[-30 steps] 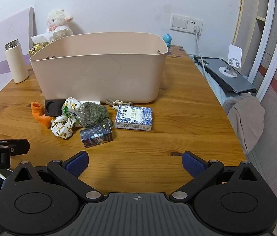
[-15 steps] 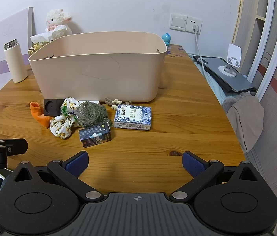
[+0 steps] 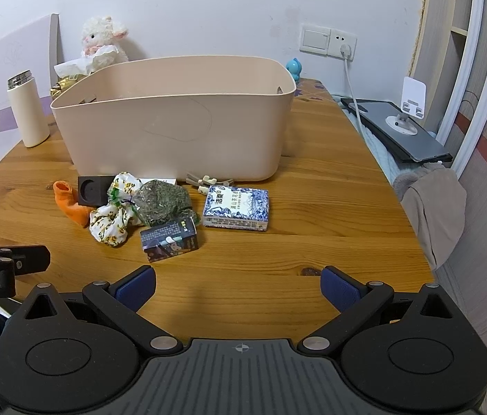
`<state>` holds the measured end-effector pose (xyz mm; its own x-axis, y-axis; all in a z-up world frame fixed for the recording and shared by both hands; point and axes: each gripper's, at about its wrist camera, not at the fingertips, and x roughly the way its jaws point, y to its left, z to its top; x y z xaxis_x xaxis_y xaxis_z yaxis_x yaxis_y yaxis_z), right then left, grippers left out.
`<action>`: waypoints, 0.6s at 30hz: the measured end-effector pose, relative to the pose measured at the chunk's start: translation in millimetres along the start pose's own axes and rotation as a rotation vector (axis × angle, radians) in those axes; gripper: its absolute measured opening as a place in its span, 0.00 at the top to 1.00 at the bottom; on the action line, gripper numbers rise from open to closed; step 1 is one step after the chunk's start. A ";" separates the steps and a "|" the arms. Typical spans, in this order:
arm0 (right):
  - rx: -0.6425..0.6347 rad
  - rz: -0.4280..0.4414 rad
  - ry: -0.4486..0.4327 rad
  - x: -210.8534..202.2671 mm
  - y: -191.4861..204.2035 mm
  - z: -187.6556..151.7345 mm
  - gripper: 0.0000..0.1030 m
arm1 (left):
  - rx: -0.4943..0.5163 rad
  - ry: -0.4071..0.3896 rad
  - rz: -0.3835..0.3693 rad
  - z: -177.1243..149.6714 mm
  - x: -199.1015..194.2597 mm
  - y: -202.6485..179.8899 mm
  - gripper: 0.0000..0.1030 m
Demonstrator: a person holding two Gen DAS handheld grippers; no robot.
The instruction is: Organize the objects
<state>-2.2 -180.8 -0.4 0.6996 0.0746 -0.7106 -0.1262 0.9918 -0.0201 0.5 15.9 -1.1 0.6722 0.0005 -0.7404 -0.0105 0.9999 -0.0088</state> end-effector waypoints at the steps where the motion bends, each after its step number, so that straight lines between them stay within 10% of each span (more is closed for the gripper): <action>1: 0.000 0.000 0.001 0.9 0.3 0.1 0.00 | -0.002 0.002 -0.004 -0.1 1.1 0.1 0.00; 18: 0.019 0.040 -0.005 22.0 6.2 1.7 0.00 | 0.001 -0.006 0.004 6.3 18.2 7.9 0.00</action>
<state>13.6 -172.8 -14.9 0.6977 0.1147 -0.7072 -0.1404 0.9898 0.0220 17.3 23.9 -10.5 0.6764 0.0041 -0.7366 -0.0124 0.9999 -0.0059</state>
